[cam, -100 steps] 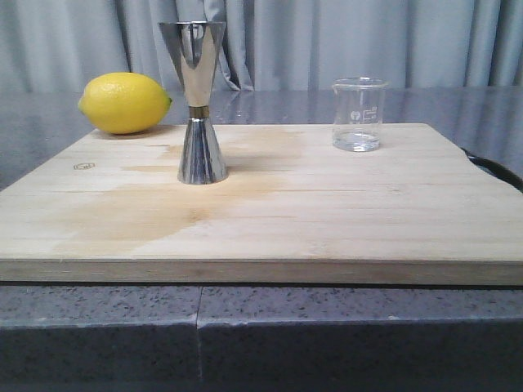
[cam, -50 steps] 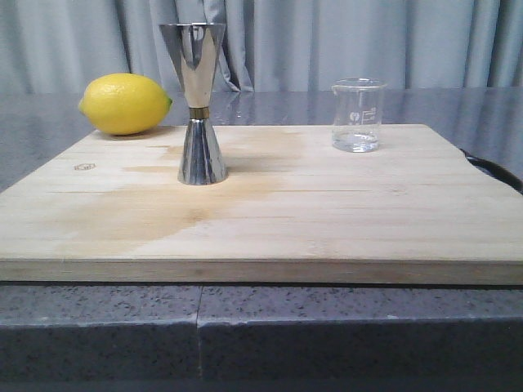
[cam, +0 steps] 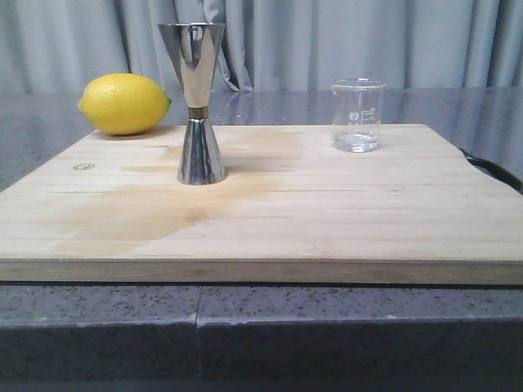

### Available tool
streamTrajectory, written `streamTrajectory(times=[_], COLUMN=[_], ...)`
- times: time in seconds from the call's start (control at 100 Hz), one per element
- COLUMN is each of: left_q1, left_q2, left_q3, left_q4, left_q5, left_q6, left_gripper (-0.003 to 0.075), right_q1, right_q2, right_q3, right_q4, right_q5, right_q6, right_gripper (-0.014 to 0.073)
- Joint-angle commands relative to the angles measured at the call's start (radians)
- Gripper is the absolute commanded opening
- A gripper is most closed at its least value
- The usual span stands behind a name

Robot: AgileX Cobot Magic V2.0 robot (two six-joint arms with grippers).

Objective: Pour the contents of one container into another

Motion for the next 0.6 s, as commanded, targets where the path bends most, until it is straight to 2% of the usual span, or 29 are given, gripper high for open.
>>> streamTrajectory(times=[0.0,0.09,0.13,0.59], left_q1=[-0.003,-0.003,-0.003,-0.003], left_q2=[0.007,0.007,0.007,0.007], left_q3=[-0.023,-0.023,-0.023,-0.023], left_q4=[-0.062,-0.086,-0.086,-0.086], left_q5=[-0.007,-0.011,-0.011,-0.011], left_q6=[-0.011,-0.011,-0.011,-0.011], left_gripper=[0.0172,0.0034,-0.0020,-0.0019], right_q1=[-0.002,-0.002,-0.002,-0.002], right_q2=[0.007,0.007,0.007,0.007], right_q3=[-0.020,-0.015,-0.015,-0.015], right_q4=[-0.029,-0.029,-0.029,-0.029], right_q5=[-0.051,-0.062,-0.062,-0.052], right_q6=[-0.007,-0.007,-0.007,-0.007], right_gripper=[0.0069,-0.0055,-0.0070,-0.0071])
